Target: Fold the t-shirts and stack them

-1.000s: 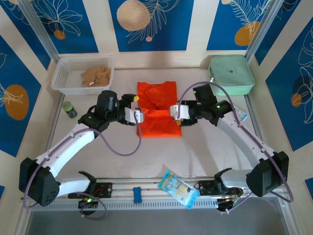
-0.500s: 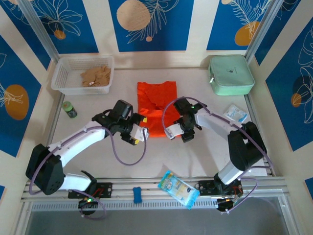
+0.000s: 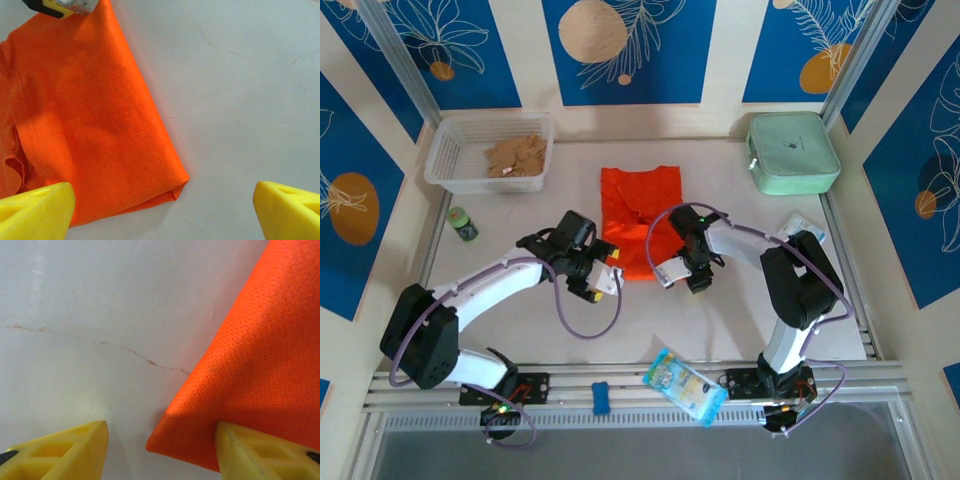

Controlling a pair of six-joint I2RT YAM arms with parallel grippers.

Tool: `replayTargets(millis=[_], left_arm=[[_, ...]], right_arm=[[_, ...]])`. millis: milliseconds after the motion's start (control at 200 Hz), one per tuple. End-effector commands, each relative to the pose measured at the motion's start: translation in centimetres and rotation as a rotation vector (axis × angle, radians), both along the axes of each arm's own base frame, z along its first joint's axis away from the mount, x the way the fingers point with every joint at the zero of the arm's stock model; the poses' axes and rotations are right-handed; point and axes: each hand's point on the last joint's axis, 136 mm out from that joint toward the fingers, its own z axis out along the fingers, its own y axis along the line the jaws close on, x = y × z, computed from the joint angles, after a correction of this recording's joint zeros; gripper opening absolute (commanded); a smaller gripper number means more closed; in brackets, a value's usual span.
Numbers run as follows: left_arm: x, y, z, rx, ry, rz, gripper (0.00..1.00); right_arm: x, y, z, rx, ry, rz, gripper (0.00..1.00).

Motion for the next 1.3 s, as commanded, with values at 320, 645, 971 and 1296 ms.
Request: replayTargets(millis=[320, 645, 971, 1296], left_arm=[[-2.4, -1.3, -3.2, 0.006, 0.105, -0.045, 0.84], [-1.0, -1.2, -6.0, 0.099, 0.151, -0.021, 0.77], [2.1, -0.3, -5.8, 0.121, 0.114, 0.048, 0.7], [1.1, 0.9, -6.3, 0.172, 0.134, -0.01, 0.69]], right_arm=[[0.8, 0.7, -1.2, 0.022, 0.034, -0.094, 0.38], [-0.3, 0.5, -1.8, 0.05, 0.063, -0.13, 0.14], [-0.5, 0.7, -1.3, 0.077, 0.072, -0.137, 0.04], [-1.3, 0.9, -1.5, 0.074, 0.131, -0.146, 0.0]])
